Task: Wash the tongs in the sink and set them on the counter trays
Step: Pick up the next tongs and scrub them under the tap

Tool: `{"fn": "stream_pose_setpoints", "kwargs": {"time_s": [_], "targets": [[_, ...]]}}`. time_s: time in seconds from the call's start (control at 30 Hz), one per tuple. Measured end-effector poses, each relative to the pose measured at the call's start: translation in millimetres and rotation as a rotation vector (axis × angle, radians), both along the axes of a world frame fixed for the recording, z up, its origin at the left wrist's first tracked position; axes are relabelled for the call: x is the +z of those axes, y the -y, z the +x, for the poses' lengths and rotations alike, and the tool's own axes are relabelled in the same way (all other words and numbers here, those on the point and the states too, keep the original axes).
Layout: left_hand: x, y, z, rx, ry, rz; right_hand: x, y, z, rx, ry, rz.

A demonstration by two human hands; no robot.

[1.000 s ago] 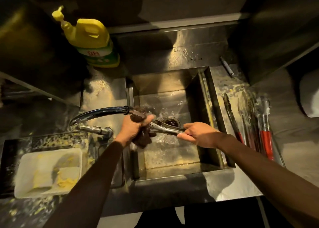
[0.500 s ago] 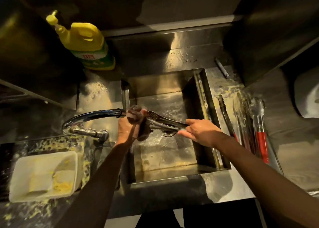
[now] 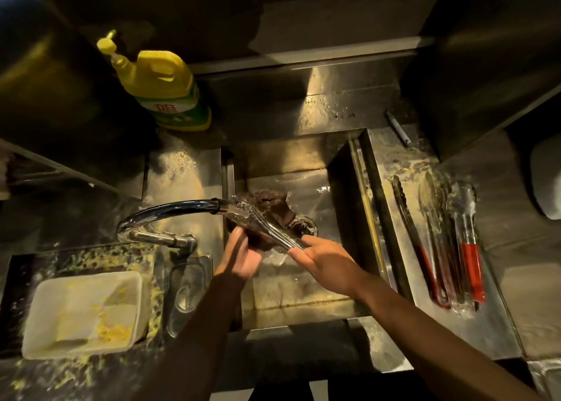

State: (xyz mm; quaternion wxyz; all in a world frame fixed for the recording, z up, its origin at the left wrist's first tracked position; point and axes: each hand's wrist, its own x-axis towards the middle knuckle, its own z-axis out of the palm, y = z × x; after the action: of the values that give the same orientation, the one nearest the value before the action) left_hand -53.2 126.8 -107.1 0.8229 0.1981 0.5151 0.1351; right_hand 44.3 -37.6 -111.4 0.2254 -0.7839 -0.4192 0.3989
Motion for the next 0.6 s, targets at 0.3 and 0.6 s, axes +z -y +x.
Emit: {"fn": "stream_pose_setpoints", "kwargs": {"time_s": [0.3, 0.6], "targets": [[-1.8, 0.0, 5.0, -0.135, -0.021, 0.215, 9.5, -6.5, -19.6, -0.130, -0.070, 0.010], [-13.5, -20.8, 3.7, -0.142, -0.200, 0.063, 16.0, -4.4, -1.7, 0.008, -0.092, -0.057]]}}
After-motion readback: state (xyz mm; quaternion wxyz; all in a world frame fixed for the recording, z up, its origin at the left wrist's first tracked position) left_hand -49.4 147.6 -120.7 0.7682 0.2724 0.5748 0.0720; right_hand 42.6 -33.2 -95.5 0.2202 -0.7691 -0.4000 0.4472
